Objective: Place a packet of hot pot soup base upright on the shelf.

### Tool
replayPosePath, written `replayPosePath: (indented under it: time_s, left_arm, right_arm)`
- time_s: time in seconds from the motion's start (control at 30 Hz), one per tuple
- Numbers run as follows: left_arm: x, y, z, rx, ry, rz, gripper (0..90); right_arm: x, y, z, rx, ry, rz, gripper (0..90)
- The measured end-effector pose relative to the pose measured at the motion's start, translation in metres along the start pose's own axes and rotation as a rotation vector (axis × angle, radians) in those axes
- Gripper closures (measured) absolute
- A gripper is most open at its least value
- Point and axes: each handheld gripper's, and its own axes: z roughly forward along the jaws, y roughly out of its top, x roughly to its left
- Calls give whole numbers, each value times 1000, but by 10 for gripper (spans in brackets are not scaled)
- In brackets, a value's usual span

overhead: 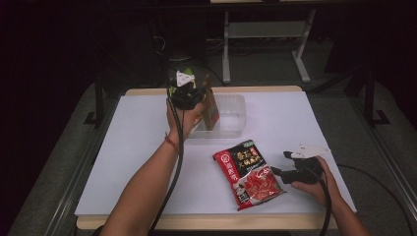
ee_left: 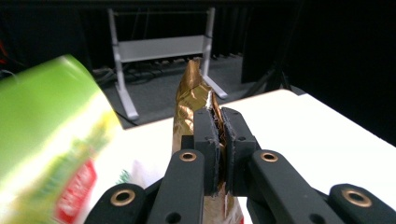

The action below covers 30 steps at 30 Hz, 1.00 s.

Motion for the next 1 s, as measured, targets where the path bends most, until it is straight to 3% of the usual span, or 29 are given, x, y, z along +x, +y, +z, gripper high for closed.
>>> replayPosePath:
  time_s: [0.17, 0.47, 0.87, 1.0]
  left_arm:
    - [-2, -14, -1, -20, -46, 24, 855]
    - [2, -21, -11, -24, -68, 82, 762]
    - [10, -22, -21, -19, -88, 113, 723]
    - [11, -21, -23, -15, -125, 117, 687]
  right_arm:
    - [1, 2, -4, -20, 8, 9, 239]
    - [2, 3, -1, -12, 7, 2, 239]
    - [3, 3, 1, -2, 4, -2, 238]
    - [3, 3, 0, -7, -8, -4, 239]
